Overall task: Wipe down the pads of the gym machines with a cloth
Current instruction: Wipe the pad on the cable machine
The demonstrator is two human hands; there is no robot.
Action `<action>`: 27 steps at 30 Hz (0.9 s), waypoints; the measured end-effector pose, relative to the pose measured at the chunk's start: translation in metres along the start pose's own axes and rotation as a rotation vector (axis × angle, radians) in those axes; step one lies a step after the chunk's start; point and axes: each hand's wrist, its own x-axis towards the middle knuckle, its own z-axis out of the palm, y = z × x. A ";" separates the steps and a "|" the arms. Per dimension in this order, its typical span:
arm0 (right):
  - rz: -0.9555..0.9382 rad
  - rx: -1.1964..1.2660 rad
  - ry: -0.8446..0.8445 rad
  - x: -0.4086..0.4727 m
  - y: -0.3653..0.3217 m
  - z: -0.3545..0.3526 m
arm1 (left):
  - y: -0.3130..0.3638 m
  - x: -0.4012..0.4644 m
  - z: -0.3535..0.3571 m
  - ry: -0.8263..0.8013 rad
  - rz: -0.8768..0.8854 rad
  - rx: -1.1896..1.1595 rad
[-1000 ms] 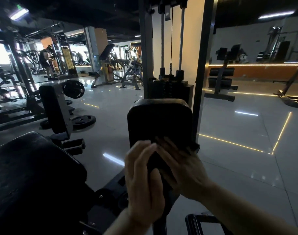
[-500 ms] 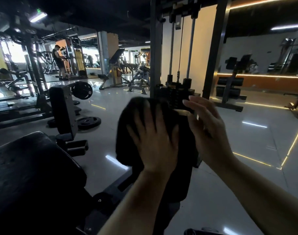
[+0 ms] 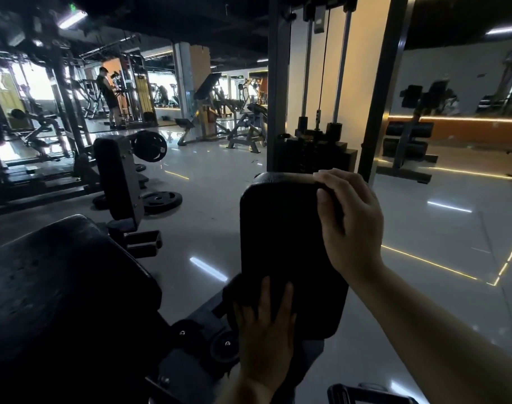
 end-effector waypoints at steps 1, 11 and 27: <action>-0.015 0.051 0.009 -0.001 0.002 0.000 | -0.001 0.012 -0.006 0.010 0.025 -0.029; -0.007 0.235 -0.011 -0.007 0.012 -0.001 | 0.012 0.179 -0.066 0.144 -0.044 -0.196; -0.017 0.209 0.056 -0.008 0.010 0.002 | 0.004 0.076 -0.030 0.198 -0.196 -0.446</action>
